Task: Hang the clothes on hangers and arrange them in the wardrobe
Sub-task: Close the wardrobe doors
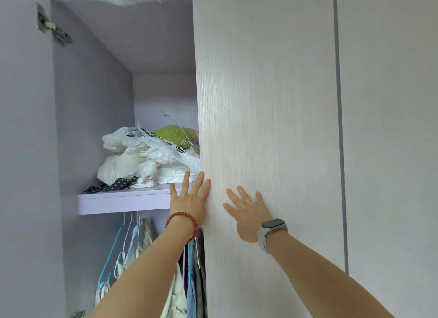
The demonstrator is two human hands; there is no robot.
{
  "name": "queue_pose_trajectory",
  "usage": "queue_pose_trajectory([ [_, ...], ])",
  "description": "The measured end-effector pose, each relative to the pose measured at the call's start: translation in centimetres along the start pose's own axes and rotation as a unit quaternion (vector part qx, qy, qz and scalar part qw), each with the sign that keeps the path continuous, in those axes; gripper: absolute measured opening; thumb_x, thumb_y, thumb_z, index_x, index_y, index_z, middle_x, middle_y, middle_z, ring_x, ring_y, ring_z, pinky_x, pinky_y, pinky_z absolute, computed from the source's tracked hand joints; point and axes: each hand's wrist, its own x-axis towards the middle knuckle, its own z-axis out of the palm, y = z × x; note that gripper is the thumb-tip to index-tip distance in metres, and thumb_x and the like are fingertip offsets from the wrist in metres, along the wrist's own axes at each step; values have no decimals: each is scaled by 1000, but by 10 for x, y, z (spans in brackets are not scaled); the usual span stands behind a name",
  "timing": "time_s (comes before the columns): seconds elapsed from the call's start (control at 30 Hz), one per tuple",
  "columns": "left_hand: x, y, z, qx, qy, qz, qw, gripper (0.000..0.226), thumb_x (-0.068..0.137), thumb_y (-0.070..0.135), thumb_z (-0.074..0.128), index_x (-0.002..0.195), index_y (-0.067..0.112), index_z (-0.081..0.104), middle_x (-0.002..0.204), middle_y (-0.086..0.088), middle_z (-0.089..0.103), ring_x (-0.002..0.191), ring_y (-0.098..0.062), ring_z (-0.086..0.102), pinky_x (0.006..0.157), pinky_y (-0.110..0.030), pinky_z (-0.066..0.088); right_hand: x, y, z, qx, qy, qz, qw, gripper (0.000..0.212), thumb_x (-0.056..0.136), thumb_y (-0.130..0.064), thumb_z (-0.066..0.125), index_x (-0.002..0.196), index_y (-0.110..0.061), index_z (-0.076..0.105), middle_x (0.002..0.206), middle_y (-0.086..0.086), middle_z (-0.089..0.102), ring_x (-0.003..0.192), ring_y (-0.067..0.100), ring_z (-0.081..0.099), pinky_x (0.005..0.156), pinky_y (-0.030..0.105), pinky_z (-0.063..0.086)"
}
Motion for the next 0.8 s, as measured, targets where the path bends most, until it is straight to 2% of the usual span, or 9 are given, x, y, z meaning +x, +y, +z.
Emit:
queue_pose_trajectory([
  [0.1, 1, -4, -5, -2, -15, 16, 1000, 64, 96, 30, 31, 145, 28, -10, 152, 6, -22, 139, -28, -21, 110, -57, 0, -2, 1, -7, 36, 7, -5, 999, 60, 92, -18, 33, 146, -27, 8, 153, -3, -21, 140, 23, -22, 112, 56, -5],
  [0.17, -5, -7, -11, -21, 21, 29, 999, 57, 95, 30, 33, 146, 26, 6, 155, 5, -8, 142, -24, -13, 111, -56, -1, -11, -4, -12, 113, 71, 4, 991, 51, 94, -19, 31, 144, -25, 20, 156, -4, -2, 143, 18, -8, 113, 51, -3],
  [0.27, -27, -21, -23, -47, 114, 24, 992, 46, 93, 29, 37, 138, 24, 33, 151, -2, 24, 140, -20, 17, 112, -47, 6, -29, -19, -11, 208, 185, 9, 960, 44, 94, -22, 33, 138, -26, 35, 148, -6, 26, 140, 11, 11, 113, 42, 0],
  [0.37, -64, -51, -40, -54, 227, 23, 972, 32, 82, 19, 57, 114, 13, 61, 112, -8, 64, 101, -27, 59, 97, -45, 36, -44, -47, -15, 272, 263, -25, 925, 35, 87, -15, 47, 120, -19, 58, 130, 0, 52, 132, 20, 36, 111, 50, 14],
  [0.43, -92, -81, -56, -32, 281, -14, 959, 27, 78, 16, 54, 101, 10, 66, 89, -8, 68, 78, -29, 63, 79, -42, 45, -45, -72, -24, 297, 335, -54, 892, 29, 77, -8, 52, 102, -13, 68, 109, 5, 64, 112, 27, 56, 100, 54, 34],
  [0.5, -122, -110, -77, -14, 285, -67, 956, 31, 79, 20, 42, 93, 10, 67, 80, -6, 67, 72, -29, 61, 72, -39, 44, -43, -104, -39, 339, 367, -93, 861, 27, 74, -8, 51, 95, -10, 69, 100, 6, 66, 100, 28, 62, 89, 47, 45],
  [0.63, -185, -155, -109, 9, 324, -155, 933, 24, 81, 20, 47, 90, 12, 67, 85, -6, 68, 84, -31, 61, 84, -42, 38, -42, -191, -71, 434, 330, -197, 815, 30, 75, -8, 52, 101, -7, 67, 106, 10, 65, 102, 30, 60, 88, 40, 47],
  [0.73, -239, -185, -120, 86, 332, -192, 920, 25, 79, 22, 50, 95, 13, 67, 106, -7, 65, 108, -32, 54, 94, -46, 29, -49, -261, -88, 483, 273, -287, 781, 34, 81, -7, 50, 113, -7, 62, 121, 12, 58, 113, 28, 53, 98, 38, 43],
  [0.8, -275, -203, -120, 141, 320, -220, 911, 33, 78, 22, 54, 108, 12, 63, 126, -12, 55, 123, -36, 43, 100, -52, 25, -57, -302, -99, 508, 233, -334, 759, 38, 85, -9, 48, 122, -9, 56, 131, 10, 51, 122, 25, 46, 104, 36, 37],
])
